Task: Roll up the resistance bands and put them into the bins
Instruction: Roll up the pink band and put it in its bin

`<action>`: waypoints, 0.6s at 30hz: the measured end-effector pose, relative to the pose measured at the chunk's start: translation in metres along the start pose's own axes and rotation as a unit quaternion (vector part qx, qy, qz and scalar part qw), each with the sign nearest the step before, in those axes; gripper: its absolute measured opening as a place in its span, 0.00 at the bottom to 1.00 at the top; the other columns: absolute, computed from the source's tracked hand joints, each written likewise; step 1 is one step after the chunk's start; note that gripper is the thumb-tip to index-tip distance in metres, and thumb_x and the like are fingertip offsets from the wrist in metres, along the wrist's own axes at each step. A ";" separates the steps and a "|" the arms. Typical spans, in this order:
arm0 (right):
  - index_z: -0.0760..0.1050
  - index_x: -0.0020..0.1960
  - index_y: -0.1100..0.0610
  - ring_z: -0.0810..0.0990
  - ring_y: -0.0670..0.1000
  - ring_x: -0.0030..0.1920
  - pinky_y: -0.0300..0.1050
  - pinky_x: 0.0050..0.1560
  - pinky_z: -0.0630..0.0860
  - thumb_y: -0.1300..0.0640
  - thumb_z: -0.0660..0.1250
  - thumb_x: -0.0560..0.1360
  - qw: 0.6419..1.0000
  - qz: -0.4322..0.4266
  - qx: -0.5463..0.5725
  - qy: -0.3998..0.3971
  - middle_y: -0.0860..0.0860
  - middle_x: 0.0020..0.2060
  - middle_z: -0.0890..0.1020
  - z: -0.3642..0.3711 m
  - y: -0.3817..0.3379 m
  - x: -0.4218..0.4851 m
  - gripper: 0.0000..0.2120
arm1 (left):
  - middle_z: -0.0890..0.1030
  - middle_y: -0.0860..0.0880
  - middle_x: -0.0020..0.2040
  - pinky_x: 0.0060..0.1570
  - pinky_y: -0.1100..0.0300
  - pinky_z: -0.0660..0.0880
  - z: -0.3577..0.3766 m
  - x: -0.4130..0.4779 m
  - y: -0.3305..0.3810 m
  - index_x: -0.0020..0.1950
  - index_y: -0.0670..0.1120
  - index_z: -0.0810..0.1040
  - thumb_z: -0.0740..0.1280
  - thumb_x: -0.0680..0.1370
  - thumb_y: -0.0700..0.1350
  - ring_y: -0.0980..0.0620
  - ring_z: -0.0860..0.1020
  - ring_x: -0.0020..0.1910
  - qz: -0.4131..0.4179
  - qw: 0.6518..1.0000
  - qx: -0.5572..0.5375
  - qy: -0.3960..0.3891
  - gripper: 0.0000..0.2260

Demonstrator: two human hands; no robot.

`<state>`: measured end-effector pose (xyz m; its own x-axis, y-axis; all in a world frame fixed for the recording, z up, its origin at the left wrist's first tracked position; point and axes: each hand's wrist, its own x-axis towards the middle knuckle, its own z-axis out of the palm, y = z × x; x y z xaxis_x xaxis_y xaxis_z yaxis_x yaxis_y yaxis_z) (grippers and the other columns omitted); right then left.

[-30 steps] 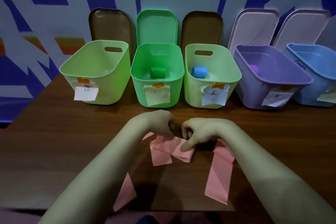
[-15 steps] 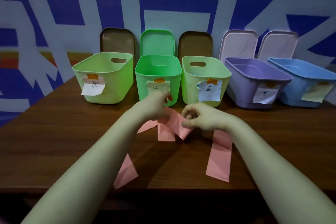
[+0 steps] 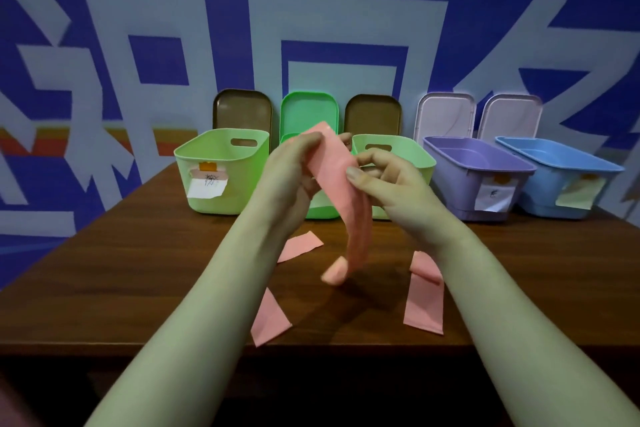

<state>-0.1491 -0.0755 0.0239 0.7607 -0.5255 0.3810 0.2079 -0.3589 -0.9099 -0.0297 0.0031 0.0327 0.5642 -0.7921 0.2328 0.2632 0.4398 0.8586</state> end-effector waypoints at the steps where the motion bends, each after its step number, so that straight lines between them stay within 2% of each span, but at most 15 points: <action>1: 0.75 0.47 0.56 0.78 0.53 0.39 0.43 0.38 0.74 0.62 0.63 0.78 1.000 -0.010 0.001 -0.009 0.53 0.36 0.81 0.004 -0.006 -0.004 0.04 | 0.81 0.39 0.57 0.61 0.47 0.74 0.003 -0.005 0.004 0.59 0.37 0.74 0.55 0.81 0.41 0.45 0.80 0.57 -0.008 0.999 -0.028 -0.020 0.13; 3: 0.76 0.49 0.58 0.79 0.49 0.37 0.39 0.36 0.75 0.63 0.63 0.77 0.999 -0.021 0.028 -0.027 0.52 0.36 0.82 0.007 -0.015 -0.010 0.04 | 0.81 0.39 0.57 0.59 0.47 0.75 0.010 -0.015 0.014 0.57 0.38 0.76 0.53 0.81 0.44 0.46 0.81 0.56 -0.019 0.996 -0.062 -0.054 0.15; 6: 0.76 0.53 0.60 0.80 0.44 0.34 0.36 0.35 0.76 0.59 0.63 0.75 0.993 -0.029 0.096 -0.055 0.48 0.36 0.82 0.004 -0.027 -0.020 0.09 | 0.85 0.44 0.48 0.52 0.54 0.79 0.018 -0.026 0.027 0.53 0.39 0.79 0.54 0.82 0.45 0.52 0.83 0.47 0.019 0.994 -0.084 -0.068 0.16; 9: 0.78 0.50 0.63 0.82 0.51 0.36 0.40 0.39 0.79 0.53 0.62 0.74 0.996 -0.012 0.084 -0.026 0.56 0.38 0.83 -0.013 -0.026 -0.021 0.14 | 0.85 0.45 0.39 0.41 0.59 0.81 0.025 -0.032 0.031 0.45 0.40 0.81 0.55 0.82 0.45 0.53 0.83 0.38 0.051 0.995 -0.042 -0.077 0.17; 11: 0.78 0.46 0.64 0.82 0.51 0.34 0.41 0.39 0.80 0.56 0.63 0.76 0.998 0.045 0.022 0.037 0.56 0.35 0.83 -0.032 -0.007 -0.016 0.11 | 0.84 0.47 0.35 0.37 0.63 0.79 0.029 -0.031 0.023 0.46 0.38 0.80 0.55 0.82 0.44 0.55 0.81 0.33 0.050 0.996 0.005 -0.076 0.17; 13: 0.77 0.41 0.63 0.80 0.47 0.29 0.39 0.37 0.77 0.63 0.65 0.77 0.986 0.107 -0.088 0.091 0.54 0.31 0.82 -0.052 0.022 -0.012 0.07 | 0.83 0.47 0.33 0.33 0.66 0.77 0.033 -0.031 0.010 0.47 0.35 0.78 0.55 0.82 0.42 0.56 0.80 0.29 0.030 0.997 0.020 -0.069 0.15; 15: 0.78 0.40 0.62 0.78 0.46 0.31 0.38 0.37 0.74 0.65 0.66 0.75 0.948 0.175 -0.242 0.115 0.53 0.33 0.81 -0.072 0.053 -0.013 0.06 | 0.83 0.46 0.32 0.32 0.65 0.76 0.032 -0.033 -0.002 0.47 0.36 0.77 0.55 0.82 0.40 0.56 0.79 0.27 0.005 0.998 0.017 -0.063 0.13; 18: 0.79 0.45 0.57 0.80 0.53 0.44 0.44 0.45 0.76 0.62 0.67 0.72 0.857 0.296 -0.405 0.120 0.53 0.44 0.82 -0.094 0.085 -0.020 0.04 | 0.83 0.45 0.34 0.36 0.62 0.77 0.026 -0.033 -0.017 0.46 0.39 0.77 0.57 0.81 0.39 0.54 0.80 0.29 -0.012 0.998 0.008 -0.056 0.11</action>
<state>-0.2046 -0.1675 -0.0455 0.4166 -0.9091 0.0037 -0.7398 -0.3413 -0.5798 -0.0734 0.0111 0.0222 0.4671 -0.8452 0.2597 0.2626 0.4131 0.8720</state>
